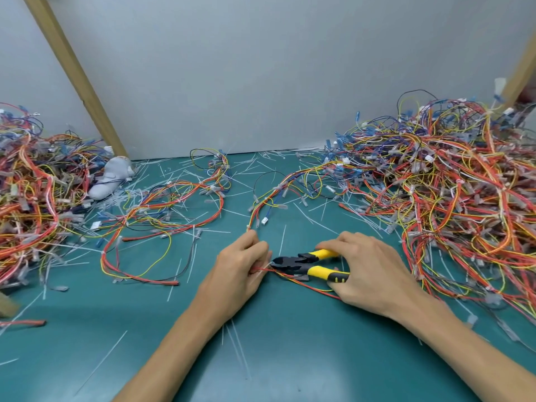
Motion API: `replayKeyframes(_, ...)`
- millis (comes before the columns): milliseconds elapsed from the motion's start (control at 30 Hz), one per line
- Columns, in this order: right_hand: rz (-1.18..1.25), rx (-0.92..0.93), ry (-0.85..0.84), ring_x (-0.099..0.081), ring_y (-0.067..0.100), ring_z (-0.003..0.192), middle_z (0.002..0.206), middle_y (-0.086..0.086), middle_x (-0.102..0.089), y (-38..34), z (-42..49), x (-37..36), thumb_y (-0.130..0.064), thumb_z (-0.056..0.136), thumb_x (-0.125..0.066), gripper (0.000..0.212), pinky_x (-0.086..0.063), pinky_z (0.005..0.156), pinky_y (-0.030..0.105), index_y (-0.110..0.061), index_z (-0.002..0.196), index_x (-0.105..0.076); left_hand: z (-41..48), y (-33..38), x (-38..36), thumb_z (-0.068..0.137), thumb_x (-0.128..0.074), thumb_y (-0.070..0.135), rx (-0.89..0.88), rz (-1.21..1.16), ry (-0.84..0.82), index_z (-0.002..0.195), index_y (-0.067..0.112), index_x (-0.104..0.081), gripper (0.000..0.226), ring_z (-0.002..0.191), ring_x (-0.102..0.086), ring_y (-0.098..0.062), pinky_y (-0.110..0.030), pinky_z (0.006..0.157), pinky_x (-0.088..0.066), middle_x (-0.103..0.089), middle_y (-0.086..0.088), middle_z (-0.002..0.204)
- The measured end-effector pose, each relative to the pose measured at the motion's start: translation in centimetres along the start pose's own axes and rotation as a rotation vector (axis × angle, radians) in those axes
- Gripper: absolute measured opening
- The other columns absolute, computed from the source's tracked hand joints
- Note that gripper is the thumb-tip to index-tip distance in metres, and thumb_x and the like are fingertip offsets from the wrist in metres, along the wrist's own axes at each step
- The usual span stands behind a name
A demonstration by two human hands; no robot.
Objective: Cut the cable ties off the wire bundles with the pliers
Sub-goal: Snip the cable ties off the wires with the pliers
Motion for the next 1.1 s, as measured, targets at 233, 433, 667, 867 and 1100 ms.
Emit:
replayKeyframes(233,-0.031,-0.055,0.012,-0.059,0.016,0.081,0.082,-0.011,-0.064,0.1,-0.1,-0.1,-0.047,0.073,-0.055,0.029,-0.045,0.065,0.028,-0.040,0.101,-0.060,0.2,-0.1,0.3,0.090,-0.062,0.006,-0.004,-0.007,0.037,0.067,0.020,-0.029,0.043,0.060,-0.030,-0.012,-0.014,0.057,-0.027,-0.030,0.007,0.073)
replayKeyframes(433,-0.066,-0.147,0.025,-0.056,0.026,0.071,0.067,-0.002,-0.061,0.8,0.1,-0.1,-0.045,0.063,-0.047,0.034,-0.038,0.057,0.030,-0.036,0.092,-0.060,0.3,-0.2,0.6,0.078,-0.069,0.003,0.032,-0.048,0.047,0.059,0.017,-0.036,0.040,0.074,-0.046,-0.010,-0.024,0.067,-0.039,-0.045,0.006,0.083)
replayKeyframes(667,-0.004,-0.212,0.022,-0.056,0.027,0.070,0.065,-0.002,-0.061,1.5,0.4,0.1,-0.042,0.058,-0.045,0.037,-0.034,0.055,0.028,-0.037,0.090,-0.063,-0.6,-1.2,0.2,0.100,-0.035,0.043,0.248,-0.313,-0.066,0.067,0.017,-0.066,0.053,0.087,-0.063,-0.004,-0.013,0.075,-0.039,-0.065,0.008,0.076)
replayKeyframes(867,-0.002,-0.176,0.093,-0.054,0.025,0.066,0.062,-0.002,-0.060,1.2,-0.1,0.4,-0.041,0.057,-0.044,0.035,-0.036,0.054,0.027,-0.037,0.088,-0.061,0.2,-1.8,0.9,0.086,-0.071,0.023,0.378,-0.265,0.142,0.060,0.023,-0.063,0.026,0.056,-0.059,-0.005,-0.015,0.058,-0.039,-0.063,0.007,0.058)
replayKeyframes(1100,0.032,-0.141,0.045,-0.050,0.022,0.064,0.060,-0.003,-0.057,1.0,0.0,0.6,-0.044,0.061,-0.044,0.035,-0.035,0.055,0.028,-0.040,0.089,-0.063,0.2,-1.2,-0.9,0.086,-0.070,0.030,0.278,-0.180,-0.181,0.083,0.035,-0.066,0.007,0.076,-0.051,0.000,-0.013,0.069,-0.031,-0.062,0.019,0.076)
Point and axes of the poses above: each hand's wrist, its own z-axis towards the middle knuckle, its own x-axis out of the back of the hand, y = z × x, the point moved 7 cm from there along z, towards the middle knuckle
